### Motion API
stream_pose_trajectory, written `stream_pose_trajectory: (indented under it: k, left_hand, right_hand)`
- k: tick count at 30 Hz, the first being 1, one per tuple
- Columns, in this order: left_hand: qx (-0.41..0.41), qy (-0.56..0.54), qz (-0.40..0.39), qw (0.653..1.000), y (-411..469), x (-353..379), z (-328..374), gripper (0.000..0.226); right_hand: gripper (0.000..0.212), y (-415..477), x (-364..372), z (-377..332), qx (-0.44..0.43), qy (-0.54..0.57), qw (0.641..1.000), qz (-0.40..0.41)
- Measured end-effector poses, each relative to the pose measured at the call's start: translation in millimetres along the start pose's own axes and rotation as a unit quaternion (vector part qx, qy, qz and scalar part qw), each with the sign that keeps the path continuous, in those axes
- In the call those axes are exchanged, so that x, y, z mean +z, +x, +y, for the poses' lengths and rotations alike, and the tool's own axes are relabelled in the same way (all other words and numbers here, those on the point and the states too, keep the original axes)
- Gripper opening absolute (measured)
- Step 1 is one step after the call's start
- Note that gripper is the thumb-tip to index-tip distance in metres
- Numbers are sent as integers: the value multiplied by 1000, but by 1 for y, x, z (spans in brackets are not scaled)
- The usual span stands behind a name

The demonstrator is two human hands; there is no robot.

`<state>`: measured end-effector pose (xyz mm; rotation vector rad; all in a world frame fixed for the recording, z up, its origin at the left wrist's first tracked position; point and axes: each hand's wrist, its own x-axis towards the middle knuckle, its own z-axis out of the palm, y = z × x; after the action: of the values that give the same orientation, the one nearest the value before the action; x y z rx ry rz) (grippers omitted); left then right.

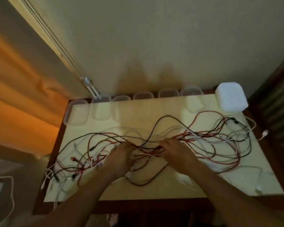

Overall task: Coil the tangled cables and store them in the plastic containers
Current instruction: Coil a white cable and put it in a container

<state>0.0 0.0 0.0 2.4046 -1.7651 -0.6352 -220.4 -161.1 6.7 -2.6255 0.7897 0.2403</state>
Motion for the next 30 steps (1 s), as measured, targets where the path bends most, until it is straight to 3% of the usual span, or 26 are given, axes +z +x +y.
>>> stream_pose_trajectory:
  k: [4,8,13,17,19,21,25,28,30]
  left_hand:
    - [25,56,82,995,0,57,-11,54]
    - [19,42,171,984,-12,72,-5,30]
    - [-12,-22,157,987,-15,41,14,22]
    - [7,-101,245,964,-13,-9,29,20]
    - [43,-155,288,944,-16,-41,37,22]
    - [68,-183,316,928,-17,-72,42,17]
    - [103,-179,292,934,-32,-106,44,14]
    - [78,-207,286,932,-46,-108,26,19]
    - [11,-302,283,910,-59,-107,9,23]
  right_hand:
    - [40,14,61,5,-27,-51,990,130]
    - [23,5,89,-4,33,-28,970,239]
    - [17,-4,83,-17,100,71,965,234]
    - [48,-14,36,-53,61,228,954,183]
    - [52,-21,7,-67,78,394,895,192]
    - [44,-30,-22,-74,78,492,838,220]
    - [28,-52,-90,-95,26,446,838,313]
    - [27,-69,-139,-92,49,475,774,416]
    - [26,-83,-163,-77,65,466,742,478]
